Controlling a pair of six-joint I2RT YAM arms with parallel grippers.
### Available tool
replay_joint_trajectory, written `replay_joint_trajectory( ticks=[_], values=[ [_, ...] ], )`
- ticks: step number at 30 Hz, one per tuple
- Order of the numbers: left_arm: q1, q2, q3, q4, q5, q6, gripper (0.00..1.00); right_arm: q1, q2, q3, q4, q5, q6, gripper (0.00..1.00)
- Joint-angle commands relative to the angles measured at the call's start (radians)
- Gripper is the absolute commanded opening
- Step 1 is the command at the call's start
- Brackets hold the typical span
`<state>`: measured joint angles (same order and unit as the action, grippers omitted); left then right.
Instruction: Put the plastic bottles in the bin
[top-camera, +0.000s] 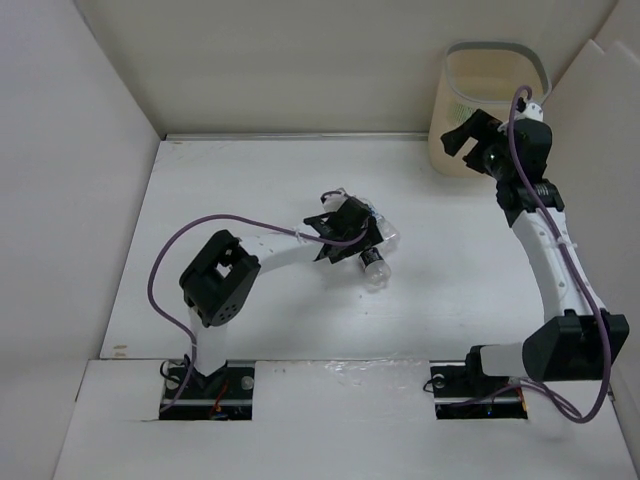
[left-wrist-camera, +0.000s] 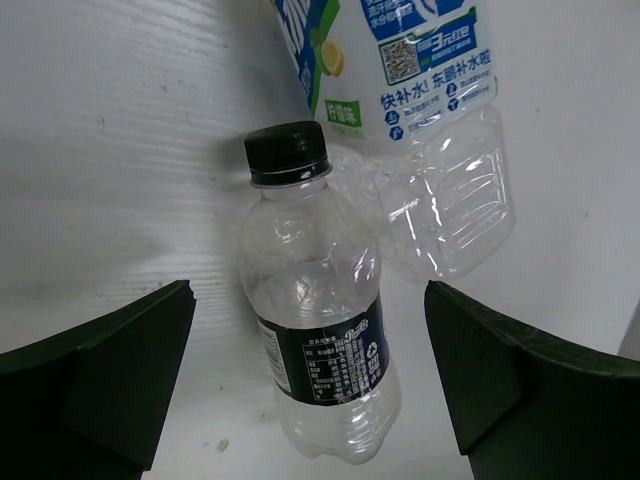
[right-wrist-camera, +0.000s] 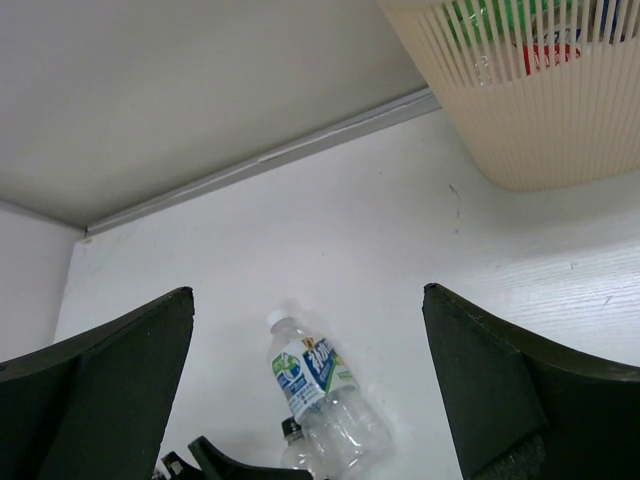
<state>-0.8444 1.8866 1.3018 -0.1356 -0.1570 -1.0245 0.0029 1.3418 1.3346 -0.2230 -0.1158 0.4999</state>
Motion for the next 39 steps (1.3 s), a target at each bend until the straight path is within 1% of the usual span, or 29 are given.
replay_joint_trajectory(
  ticks=[1, 3, 4, 7, 10, 12, 13, 14, 15, 16, 17, 18, 20, 23, 24, 25, 26, 27, 28, 29, 30, 31, 33, 34, 35, 36, 37, 38, 39],
  values=[
    [-0.005, -0.004, 0.016, -0.027, -0.062, -0.094, 0.95, 0.016, -0.090, -0.021, 0.077, -0.027, -0.046, 1.00],
    [-0.005, 0.006, 0.005, -0.027, -0.062, -0.104, 0.92, -0.007, -0.116, -0.034, 0.077, -0.038, -0.046, 1.00],
    [-0.015, 0.006, 0.005, -0.027, -0.075, -0.105, 0.92, -0.007, -0.140, -0.043, 0.077, -0.048, -0.046, 1.00],
    [-0.025, 0.046, 0.034, -0.061, -0.088, -0.123, 0.85, -0.018, -0.174, -0.052, 0.077, -0.059, -0.046, 1.00],
    [-0.025, 0.092, 0.059, -0.104, -0.088, -0.132, 0.85, -0.027, -0.208, -0.061, 0.077, -0.081, -0.046, 1.00],
    [-0.025, 0.101, 0.059, -0.104, -0.088, -0.141, 0.85, -0.027, -0.219, -0.071, 0.077, -0.094, -0.046, 1.00],
    [-0.025, 0.117, 0.059, -0.104, -0.088, -0.150, 0.84, -0.027, -0.228, -0.071, 0.077, -0.103, -0.046, 1.00],
    [-0.025, 0.127, 0.059, -0.104, -0.088, -0.151, 0.81, -0.027, -0.228, -0.081, 0.077, -0.104, -0.046, 1.00],
    [-0.025, 0.128, 0.059, -0.114, -0.088, -0.160, 0.76, -0.027, -0.239, -0.090, 0.086, -0.116, -0.046, 1.00],
    [-0.025, 0.137, 0.059, -0.127, -0.088, -0.169, 0.61, -0.027, -0.248, -0.103, 0.086, -0.125, -0.037, 1.00],
    [-0.025, 0.137, 0.059, -0.137, -0.101, -0.169, 0.61, -0.027, -0.248, -0.103, 0.086, -0.125, -0.037, 1.00],
    [-0.025, 0.137, 0.048, -0.137, -0.101, -0.181, 0.44, -0.027, -0.257, -0.112, 0.097, -0.136, -0.037, 1.00],
    [-0.025, 0.114, 0.016, -0.162, -0.127, -0.204, 0.27, -0.027, -0.257, -0.112, 0.097, -0.148, -0.037, 1.00],
    [-0.025, 0.043, -0.067, -0.171, -0.153, -0.235, 0.12, -0.027, -0.267, -0.132, 0.116, -0.203, -0.037, 1.00],
    [-0.025, -0.007, -0.088, -0.182, -0.165, -0.235, 0.06, -0.014, -0.267, -0.141, 0.128, -0.217, -0.037, 1.00],
    [-0.036, -0.036, -0.120, -0.200, -0.183, -0.253, 0.00, -0.004, -0.267, -0.153, 0.137, -0.235, -0.066, 1.00],
    [-0.047, -0.068, -0.134, -0.223, -0.243, -0.276, 0.00, 0.005, -0.267, -0.153, 0.151, -0.255, -0.083, 1.00],
    [-0.057, -0.107, -0.147, -0.264, -0.280, -0.285, 0.00, 0.026, -0.253, -0.164, 0.151, -0.309, -0.102, 1.00],
    [-0.086, -0.192, -0.156, -0.277, -0.318, -0.286, 0.00, 0.037, -0.231, -0.181, 0.172, -0.341, -0.119, 1.00],
    [-0.102, -0.240, -0.165, -0.277, -0.364, -0.286, 0.00, 0.049, -0.216, -0.181, 0.172, -0.379, -0.148, 1.00],
    [-0.119, -0.285, -0.176, -0.277, -0.457, -0.240, 0.00, 0.061, -0.202, -0.196, 0.172, -0.468, -0.164, 1.00],
    [-0.131, -0.370, -0.176, -0.247, -0.493, -0.186, 0.00, 0.087, -0.187, -0.218, 0.189, -0.514, -0.175, 1.00],
    [-0.131, -0.437, -0.176, -0.184, -0.562, -0.068, 0.00, 0.118, -0.152, -0.258, 0.281, -0.606, -0.175, 1.00],
    [-0.131, -0.463, -0.176, -0.109, -0.562, 0.055, 0.00, 0.152, -0.151, -0.282, 0.333, -0.692, -0.163, 1.00],
    [-0.119, -0.503, -0.176, -0.092, -0.573, 0.093, 0.00, 0.170, -0.141, -0.338, 0.455, -0.723, -0.144, 1.00],
    [-0.108, -0.518, -0.161, -0.073, -0.573, 0.131, 0.00, 0.189, -0.132, -0.363, 0.506, -0.745, -0.111, 1.00],
    [-0.108, -0.533, -0.148, -0.021, -0.560, 0.174, 0.00, 0.210, -0.132, -0.382, 0.543, -0.760, -0.110, 1.00],
    [-0.095, -0.559, -0.148, 0.011, -0.559, 0.249, 0.00, 0.264, -0.119, -0.391, 0.563, -0.760, -0.110, 1.00],
    [-0.094, -0.570, -0.139, 0.069, -0.547, 0.285, 0.00, 0.319, -0.101, -0.391, 0.573, -0.760, -0.125, 1.00]
  ],
)
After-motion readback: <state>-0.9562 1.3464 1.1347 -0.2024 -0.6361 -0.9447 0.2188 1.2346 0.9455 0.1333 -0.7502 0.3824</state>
